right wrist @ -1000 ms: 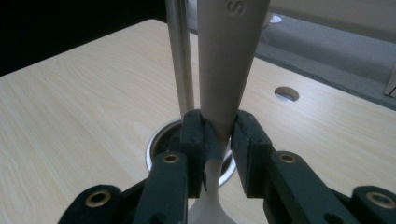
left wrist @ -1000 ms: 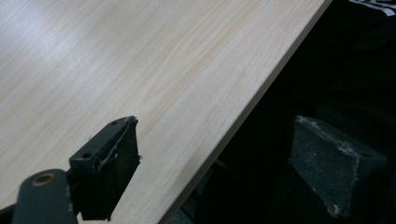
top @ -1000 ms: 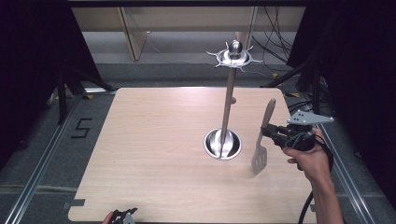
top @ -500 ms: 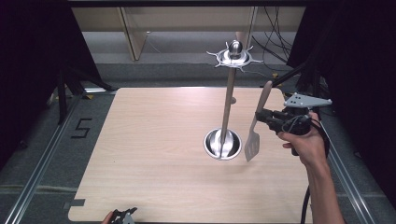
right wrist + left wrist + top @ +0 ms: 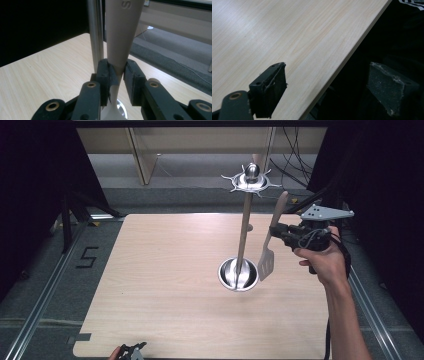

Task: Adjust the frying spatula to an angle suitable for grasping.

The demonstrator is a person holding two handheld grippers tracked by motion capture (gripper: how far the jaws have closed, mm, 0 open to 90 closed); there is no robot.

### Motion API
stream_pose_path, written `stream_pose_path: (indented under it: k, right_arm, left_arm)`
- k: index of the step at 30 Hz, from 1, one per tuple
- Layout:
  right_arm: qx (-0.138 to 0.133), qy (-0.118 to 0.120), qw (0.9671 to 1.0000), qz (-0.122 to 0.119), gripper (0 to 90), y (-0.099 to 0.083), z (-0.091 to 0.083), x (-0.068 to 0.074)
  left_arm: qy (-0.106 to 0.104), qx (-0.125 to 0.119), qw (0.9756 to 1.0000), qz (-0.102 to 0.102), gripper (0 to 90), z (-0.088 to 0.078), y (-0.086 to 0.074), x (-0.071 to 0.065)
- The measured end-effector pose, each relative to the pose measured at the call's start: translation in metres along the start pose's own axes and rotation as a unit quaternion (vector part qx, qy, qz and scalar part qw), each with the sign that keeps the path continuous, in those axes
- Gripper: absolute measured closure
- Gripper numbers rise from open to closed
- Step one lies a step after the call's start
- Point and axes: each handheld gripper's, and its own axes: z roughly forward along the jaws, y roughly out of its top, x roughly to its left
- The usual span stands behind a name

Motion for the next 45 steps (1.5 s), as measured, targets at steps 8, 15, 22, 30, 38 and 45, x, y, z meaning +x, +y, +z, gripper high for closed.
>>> stream_pose_path:
  k: [8, 15, 22, 30, 38, 45]
  right_arm:
    - [-0.014, -0.004, 0.9999, 0.002, 75.7, 0.009, -0.001, -0.003]
    - [-0.002, 0.012, 0.9999, -0.012, 75.8, 0.017, 0.000, -0.006]
    - [0.001, 0.018, 0.9998, -0.011, 75.7, 0.022, 0.003, -0.007]
    - [0.027, 0.043, 0.9987, -0.001, 75.7, 0.027, 0.006, -0.009]
    - [0.025, 0.060, 0.9979, -0.007, 75.5, 0.028, 0.011, -0.012]
    - [0.021, 0.063, 0.9978, -0.002, 74.9, 0.026, 0.011, -0.012]
  left_arm:
    - [-0.001, -0.002, 1.0000, -0.003, 14.9, 0.000, 0.000, -0.001]
    - [-0.005, -0.002, 1.0000, -0.002, 14.9, 0.002, 0.000, 0.000]
    - [0.001, -0.003, 1.0000, -0.003, 14.9, 0.002, 0.000, 0.000]
    - [-0.003, -0.001, 1.0000, -0.002, 14.9, 0.001, 0.000, 0.000]
    - [-0.004, 0.000, 1.0000, -0.003, 14.9, 0.003, 0.000, -0.001]
    - [-0.009, 0.001, 1.0000, -0.003, 14.9, 0.001, 0.000, -0.001]
